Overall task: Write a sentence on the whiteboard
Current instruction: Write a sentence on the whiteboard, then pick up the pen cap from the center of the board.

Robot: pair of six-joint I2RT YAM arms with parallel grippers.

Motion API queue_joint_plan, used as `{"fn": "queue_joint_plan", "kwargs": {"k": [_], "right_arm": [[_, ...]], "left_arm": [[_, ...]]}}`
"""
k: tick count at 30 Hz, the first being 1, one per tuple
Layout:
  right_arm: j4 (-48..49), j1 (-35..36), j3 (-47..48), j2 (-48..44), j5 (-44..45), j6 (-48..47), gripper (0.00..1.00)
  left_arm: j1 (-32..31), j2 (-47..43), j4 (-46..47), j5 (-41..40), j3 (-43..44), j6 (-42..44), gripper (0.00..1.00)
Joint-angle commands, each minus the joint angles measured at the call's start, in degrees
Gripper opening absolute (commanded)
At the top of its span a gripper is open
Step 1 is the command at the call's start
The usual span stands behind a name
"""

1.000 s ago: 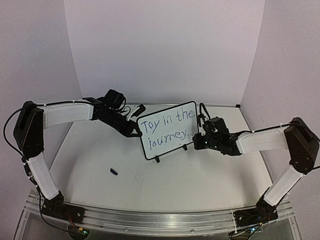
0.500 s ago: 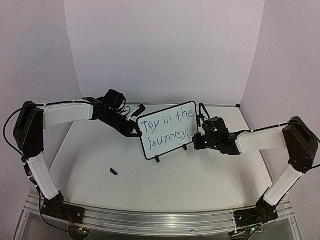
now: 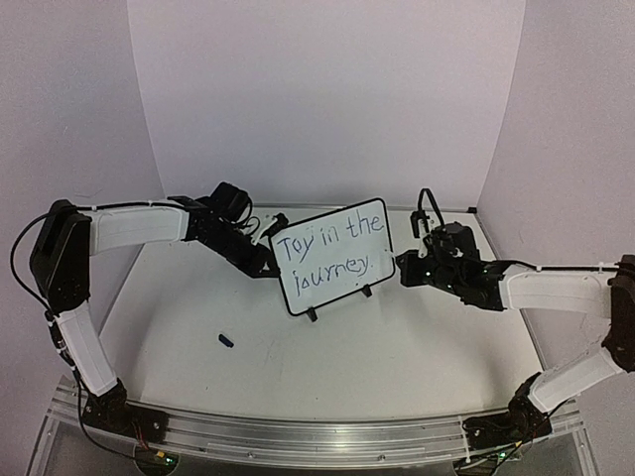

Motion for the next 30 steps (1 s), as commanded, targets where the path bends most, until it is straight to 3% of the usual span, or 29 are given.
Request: {"fn": "queue_joint_plan", "kwargs": {"k": [1,16,23,30], "right_arm": [[-1.3,-0.2,-2.1,-4.7,2.4,-0.1,0.00],[-4.1,-0.3,-5.7,-16.4,3.7,-0.8,0.00],[-6.2,-0.3,-5.8,-19.1,2.8,-0.9,0.00],[-6.7,-0.2,-5.6,-19.0,-7.6,1.7,0.00]], "left_arm": [[-0.4,1.0,-2.8,-2.8,-0.5,0.1,0.20],[-0.5,-11.8,1.4,-8.1,-7.5,-4.8,0.59],[-0.4,-23.7,8.0,-11.5,-17.0,-15.1,0.66],[-0.2,-30.5,18.9,-12.2,-31.7,-26.2,0.68]]}}
